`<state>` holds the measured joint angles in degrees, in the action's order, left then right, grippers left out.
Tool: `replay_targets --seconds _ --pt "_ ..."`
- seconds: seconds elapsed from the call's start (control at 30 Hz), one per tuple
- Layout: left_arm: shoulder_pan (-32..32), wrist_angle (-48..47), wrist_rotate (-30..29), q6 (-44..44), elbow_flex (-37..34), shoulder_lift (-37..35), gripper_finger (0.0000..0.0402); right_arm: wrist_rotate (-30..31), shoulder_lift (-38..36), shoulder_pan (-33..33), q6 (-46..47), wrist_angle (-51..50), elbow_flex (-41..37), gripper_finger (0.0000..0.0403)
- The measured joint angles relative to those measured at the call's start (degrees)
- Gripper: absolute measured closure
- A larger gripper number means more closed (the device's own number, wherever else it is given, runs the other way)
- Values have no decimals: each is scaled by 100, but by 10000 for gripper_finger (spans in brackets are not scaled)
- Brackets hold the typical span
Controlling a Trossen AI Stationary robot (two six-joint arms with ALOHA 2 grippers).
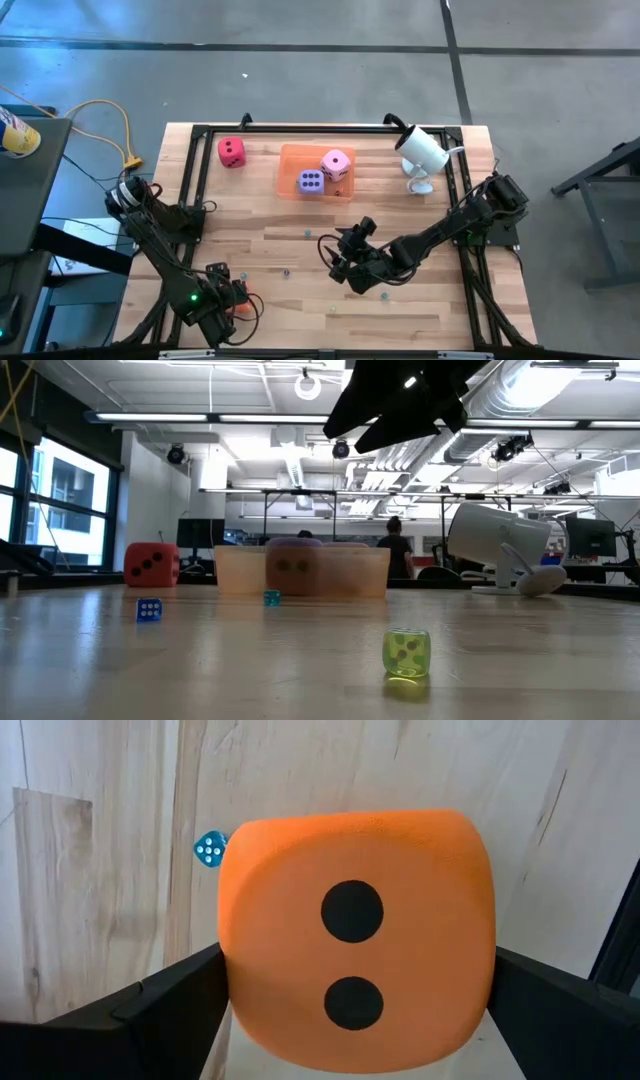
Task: Pick & Place Dice
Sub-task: Put the large orange die into the orange bin
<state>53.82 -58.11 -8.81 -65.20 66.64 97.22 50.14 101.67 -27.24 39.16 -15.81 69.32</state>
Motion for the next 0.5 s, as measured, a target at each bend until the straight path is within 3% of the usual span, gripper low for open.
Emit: replay_targets --seconds 0.2,0.5 --pt "25 163 -177 46 -16 5 9 1 0 0 0 22 0 145" --pt "449 292 -1217 -19 -16 23 9 1 0 31 11 24 0 145"
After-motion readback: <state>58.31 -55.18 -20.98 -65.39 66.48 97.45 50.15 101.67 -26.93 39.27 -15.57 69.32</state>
